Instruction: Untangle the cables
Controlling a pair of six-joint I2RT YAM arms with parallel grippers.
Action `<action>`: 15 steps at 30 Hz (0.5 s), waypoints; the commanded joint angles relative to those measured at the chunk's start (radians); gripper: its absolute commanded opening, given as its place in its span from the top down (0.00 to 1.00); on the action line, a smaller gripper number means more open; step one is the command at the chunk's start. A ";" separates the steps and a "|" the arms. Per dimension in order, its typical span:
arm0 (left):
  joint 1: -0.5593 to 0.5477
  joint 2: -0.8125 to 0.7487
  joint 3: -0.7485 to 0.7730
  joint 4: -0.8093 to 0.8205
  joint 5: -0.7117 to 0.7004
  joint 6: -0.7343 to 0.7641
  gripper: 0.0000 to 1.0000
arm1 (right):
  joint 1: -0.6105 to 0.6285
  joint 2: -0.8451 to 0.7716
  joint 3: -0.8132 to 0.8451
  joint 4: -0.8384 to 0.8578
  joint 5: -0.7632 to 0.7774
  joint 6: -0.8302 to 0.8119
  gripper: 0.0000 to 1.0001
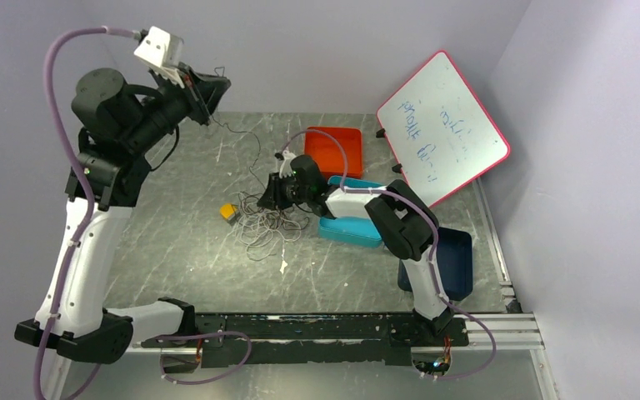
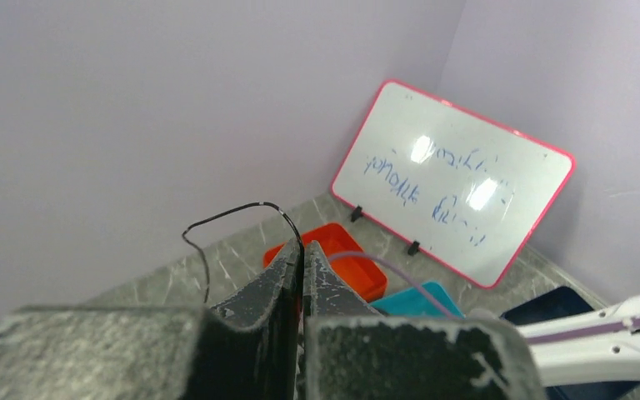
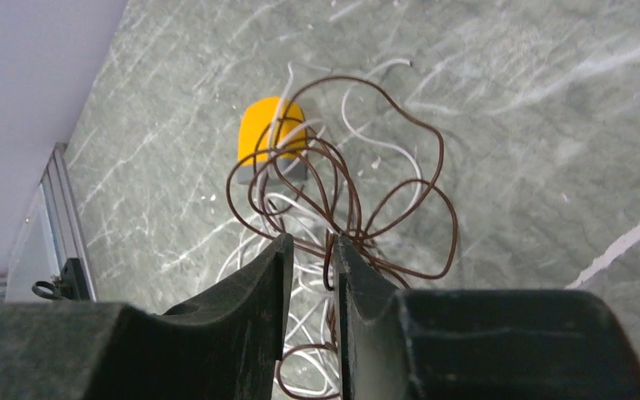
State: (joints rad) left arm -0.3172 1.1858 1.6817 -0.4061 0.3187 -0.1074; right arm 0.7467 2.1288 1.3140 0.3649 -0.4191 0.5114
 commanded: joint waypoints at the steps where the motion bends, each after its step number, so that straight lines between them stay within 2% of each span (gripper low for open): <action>1: -0.005 0.041 0.152 -0.056 0.015 -0.001 0.93 | 0.005 0.030 -0.041 0.057 0.007 -0.007 0.72; 6: -0.005 0.077 0.259 -0.096 -0.008 0.026 0.93 | 0.005 -0.022 -0.090 0.070 0.017 -0.020 0.71; 15: -0.005 0.074 0.280 -0.109 -0.020 0.025 0.93 | -0.025 -0.257 -0.157 0.087 0.086 -0.040 0.59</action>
State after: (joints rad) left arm -0.3172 1.2591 1.9362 -0.4835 0.3157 -0.0891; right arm 0.7460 1.9987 1.1622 0.3801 -0.3630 0.4805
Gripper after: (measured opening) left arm 0.077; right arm 0.394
